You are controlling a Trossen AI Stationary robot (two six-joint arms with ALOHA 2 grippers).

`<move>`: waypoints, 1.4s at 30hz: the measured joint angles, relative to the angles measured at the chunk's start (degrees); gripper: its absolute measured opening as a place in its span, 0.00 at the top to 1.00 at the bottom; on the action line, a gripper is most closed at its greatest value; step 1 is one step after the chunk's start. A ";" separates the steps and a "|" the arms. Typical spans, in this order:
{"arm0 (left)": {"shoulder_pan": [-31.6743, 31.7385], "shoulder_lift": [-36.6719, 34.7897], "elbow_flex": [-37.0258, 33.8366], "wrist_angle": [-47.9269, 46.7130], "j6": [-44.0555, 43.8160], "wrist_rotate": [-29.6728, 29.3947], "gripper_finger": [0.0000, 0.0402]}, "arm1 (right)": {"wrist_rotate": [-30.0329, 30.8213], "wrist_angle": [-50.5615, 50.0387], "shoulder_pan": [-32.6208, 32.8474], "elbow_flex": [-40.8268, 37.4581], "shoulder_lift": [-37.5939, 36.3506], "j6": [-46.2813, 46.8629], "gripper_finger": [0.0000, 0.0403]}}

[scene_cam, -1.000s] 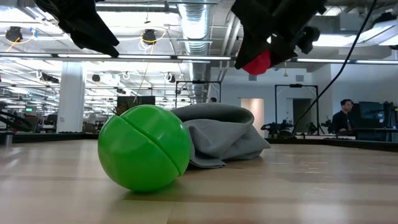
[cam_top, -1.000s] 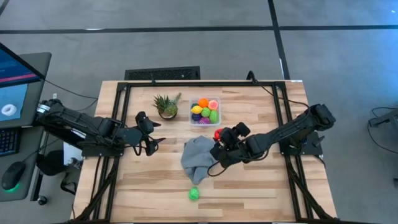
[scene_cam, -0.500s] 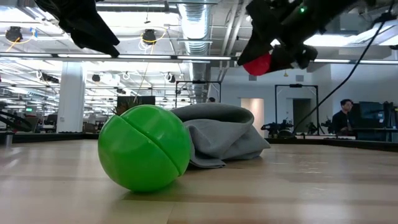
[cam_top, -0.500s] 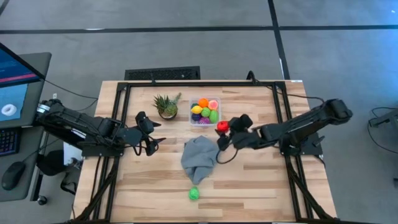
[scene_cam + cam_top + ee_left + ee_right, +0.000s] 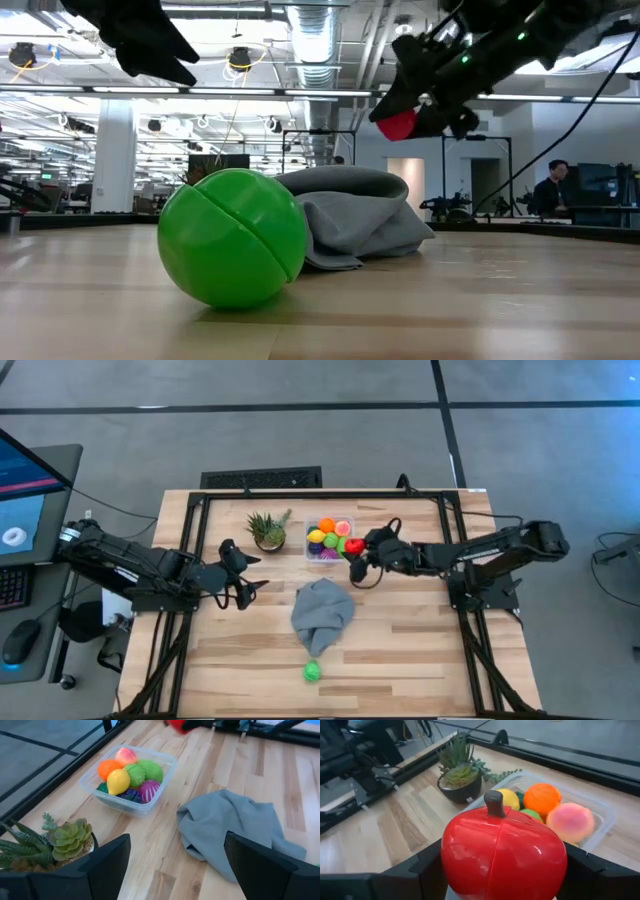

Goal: Pick and placing Produce into tupperware
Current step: Put the red apple into the transparent container

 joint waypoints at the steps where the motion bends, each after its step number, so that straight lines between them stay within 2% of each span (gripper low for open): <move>1: -0.02 0.00 -0.02 0.34 -0.05 0.00 0.23 | -1.21 1.66 -0.95 -0.39 0.69 -0.44 0.26; 11: -0.02 -0.02 0.01 0.45 -3.22 -0.06 0.23 | -10.09 12.88 -6.19 -0.91 9.55 -2.68 0.26; 21: 0.00 -0.02 -0.01 0.44 -3.51 -0.26 0.23 | -13.44 19.86 -8.26 -0.88 16.82 -2.39 0.26; 42: 0.00 -0.02 0.01 0.40 -3.67 -2.25 0.23 | -16.22 20.45 -13.05 -0.87 17.69 -2.40 0.27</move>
